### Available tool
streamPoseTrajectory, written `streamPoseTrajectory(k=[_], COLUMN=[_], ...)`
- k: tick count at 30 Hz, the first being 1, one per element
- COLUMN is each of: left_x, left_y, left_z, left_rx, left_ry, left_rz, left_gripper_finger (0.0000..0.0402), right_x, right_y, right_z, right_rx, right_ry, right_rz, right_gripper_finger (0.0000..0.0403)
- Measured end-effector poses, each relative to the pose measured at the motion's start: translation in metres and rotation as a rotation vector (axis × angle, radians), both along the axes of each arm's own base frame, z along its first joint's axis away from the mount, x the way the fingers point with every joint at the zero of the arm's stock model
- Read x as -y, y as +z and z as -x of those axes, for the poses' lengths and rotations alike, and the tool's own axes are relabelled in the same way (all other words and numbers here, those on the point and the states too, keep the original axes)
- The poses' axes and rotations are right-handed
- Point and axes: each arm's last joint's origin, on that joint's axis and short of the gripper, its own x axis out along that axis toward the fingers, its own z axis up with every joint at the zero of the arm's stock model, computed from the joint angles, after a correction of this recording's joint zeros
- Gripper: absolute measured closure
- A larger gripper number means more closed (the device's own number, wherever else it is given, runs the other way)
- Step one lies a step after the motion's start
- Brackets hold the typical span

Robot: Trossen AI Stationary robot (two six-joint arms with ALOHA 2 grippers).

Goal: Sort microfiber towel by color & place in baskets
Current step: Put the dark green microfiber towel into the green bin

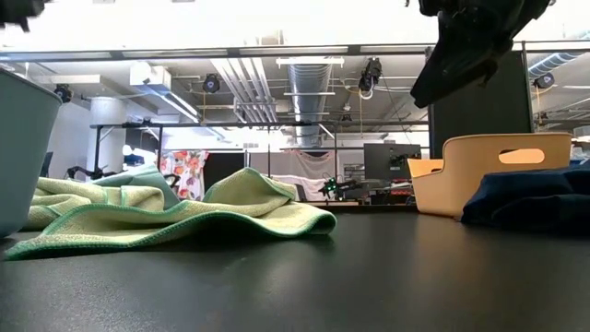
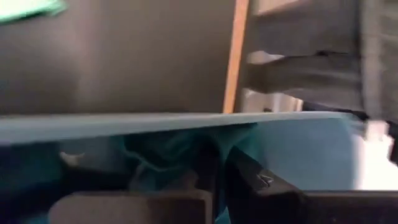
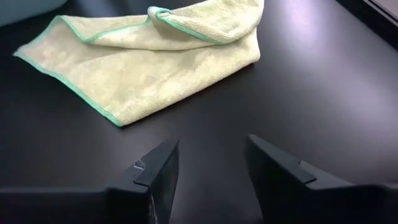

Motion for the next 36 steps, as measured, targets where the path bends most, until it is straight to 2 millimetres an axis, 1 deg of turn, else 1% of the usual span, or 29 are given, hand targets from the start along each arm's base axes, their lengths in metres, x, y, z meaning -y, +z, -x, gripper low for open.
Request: streamPoseTrajectory(k=[2, 4, 6, 9, 12, 15, 20, 23, 26, 28, 30, 32, 36], left_x=[-0.002, -0.002, -0.001, 0.002, 0.007, 0.009, 0.009, 0.016, 0.028, 0.033, 0.032, 0.03, 0.026], left_y=[-0.005, -0.008, -0.006, 0.002, 0.021, 0.045, 0.086, 0.099, 0.097, 0.088, 0.074, 0.062, 0.043], left_z=[0.003, 0.005, 0.005, 0.005, 0.002, 0.004, 0.02, 0.035, 0.052, 0.064, 0.074, 0.078, 0.076], left_rx=[-0.04, -0.106, -0.151, -0.207, -0.242, -0.276, -0.283, -0.282, -0.321, -0.39, -0.449, -0.482, -0.438], left_ry=[0.029, 0.048, 0.052, 0.041, 0.018, 0.006, -0.072, -0.14, -0.203, -0.229, -0.213, -0.191, -0.158], left_rz=[0.001, 0.035, 0.074, 0.101, 0.107, 0.007, -0.245, -0.308, -0.289, -0.293, -0.333, -0.367, -0.401], left_gripper_finger=[0.0399, 0.0388, 0.0369, 0.033, 0.029, 0.0254, 0.0201, 0.0184, 0.0182, 0.0184, 0.0187, 0.0191, 0.02], right_x=[0.0, 0.0, 0.0, 0.001, 0.001, 0.001, 0.007, 0.012, 0.015, 0.016, 0.017, 0.018, 0.018], right_y=[0.0, 0.0, 0.0, -0.001, -0.001, -0.001, -0.001, -0.001, -0.001, -0.001, -0.001, -0.001, -0.001], right_z=[0.0, 0.0, 0.0, 0.001, 0.002, 0.001, -0.001, -0.002, -0.003, -0.004, -0.004, -0.004, -0.004], right_rx=[-0.002, -0.002, -0.005, -0.018, -0.02, -0.021, -0.021, -0.021, -0.02, -0.019, -0.02, -0.017, -0.017], right_ry=[0.0, 0.0, 0.0, 0.0, -0.001, -0.003, -0.028, -0.046, -0.059, -0.064, -0.067, -0.069, -0.069], right_rz=[0.001, 0.002, 0.003, 0.008, 0.009, 0.009, 0.008, 0.008, 0.008, 0.008, 0.013, 0.031, 0.04], right_gripper_finger=[0.0223, 0.022, 0.0219, 0.0218, 0.0218, 0.0218, 0.021, 0.0204, 0.0202, 0.0202, 0.0203, 0.0204, 0.0201])
